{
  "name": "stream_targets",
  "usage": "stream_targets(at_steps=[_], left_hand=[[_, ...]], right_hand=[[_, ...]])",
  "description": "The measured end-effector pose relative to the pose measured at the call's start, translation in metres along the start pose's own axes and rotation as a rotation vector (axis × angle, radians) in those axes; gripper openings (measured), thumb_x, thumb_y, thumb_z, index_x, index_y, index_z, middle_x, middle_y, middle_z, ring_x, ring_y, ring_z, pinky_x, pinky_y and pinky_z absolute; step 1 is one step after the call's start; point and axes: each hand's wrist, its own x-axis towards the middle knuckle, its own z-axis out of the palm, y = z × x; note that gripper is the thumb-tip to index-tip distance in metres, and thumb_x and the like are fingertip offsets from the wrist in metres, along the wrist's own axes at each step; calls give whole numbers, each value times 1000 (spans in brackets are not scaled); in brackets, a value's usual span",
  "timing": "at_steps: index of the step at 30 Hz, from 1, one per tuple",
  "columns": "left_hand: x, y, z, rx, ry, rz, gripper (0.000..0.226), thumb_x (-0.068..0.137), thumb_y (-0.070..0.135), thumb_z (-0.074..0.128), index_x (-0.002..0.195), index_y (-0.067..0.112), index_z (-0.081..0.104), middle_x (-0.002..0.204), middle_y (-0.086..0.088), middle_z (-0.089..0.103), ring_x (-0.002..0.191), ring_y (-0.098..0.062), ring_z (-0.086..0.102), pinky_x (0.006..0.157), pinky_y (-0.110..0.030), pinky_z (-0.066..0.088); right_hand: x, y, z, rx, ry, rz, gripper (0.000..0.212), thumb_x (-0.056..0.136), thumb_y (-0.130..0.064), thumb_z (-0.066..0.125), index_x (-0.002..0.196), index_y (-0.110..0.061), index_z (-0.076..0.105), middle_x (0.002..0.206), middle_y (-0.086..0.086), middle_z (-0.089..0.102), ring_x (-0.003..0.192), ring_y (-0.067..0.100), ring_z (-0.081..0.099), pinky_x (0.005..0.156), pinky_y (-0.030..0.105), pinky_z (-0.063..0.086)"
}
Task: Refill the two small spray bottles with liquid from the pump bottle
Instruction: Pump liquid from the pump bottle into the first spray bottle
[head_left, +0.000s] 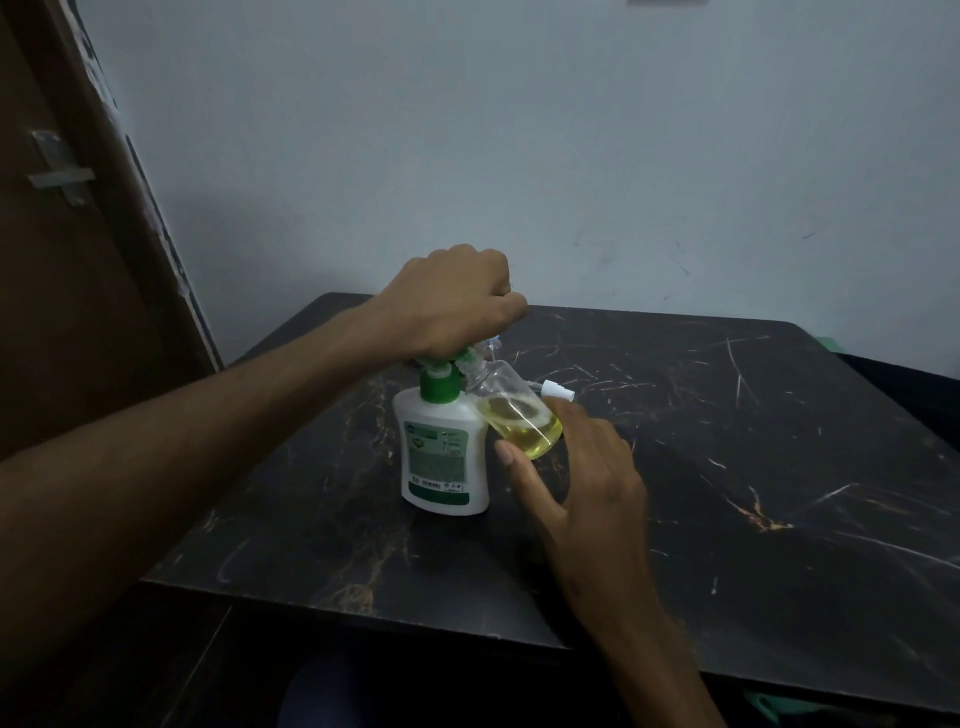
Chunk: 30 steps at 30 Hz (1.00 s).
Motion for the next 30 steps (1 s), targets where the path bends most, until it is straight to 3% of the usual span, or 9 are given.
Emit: stream_targets(at_steps=[5,8,13,21,27,30], left_hand=[[2,0,-7,-16,31,13,42,97,34,55,64,15,38,60,0,46,60,-24,41,56,-35,28],[5,-1,-4,-23,13,-9,36,98,36,55,75,8,52,72,-5,58,68,-26,48,59,-36,33],[1,-4,1,-50,-25,-23,45,98,36,54,62,21,31,61,2,39,59,-20,36,56,-35,24],[4,-3,0,-43,-33,-35,33,99,39,53,77,15,51,80,-3,59,76,-27,54,63,-37,34],[4,-3,-3,-13,-3,0,42,98,37,54,64,20,35,64,2,44,61,-22,41,57,-35,25],[7,-3,-3,4,-11,-1,34,98,42,53,73,21,45,77,0,56,72,-24,53,61,-36,31]], right_hand=[[0,1,1,4,-4,1,45,98,-57,55,133,-29,56,109,-22,52,98,0,50,83,31,50],[0,2,1,-2,1,-7,45,98,-59,53,133,-31,54,109,-23,51,98,0,49,83,31,49],[0,1,0,-2,2,-15,40,98,-55,56,132,-33,52,107,-24,49,96,-1,48,81,30,47],[0,2,1,1,2,-9,43,98,-55,57,133,-30,54,109,-20,54,98,2,50,83,30,47],[0,1,1,10,22,-19,42,98,-54,58,132,-30,55,109,-22,52,98,-2,48,83,28,45],[0,3,1,12,24,-22,42,97,-54,58,133,-31,54,109,-24,49,98,-3,47,83,29,46]])
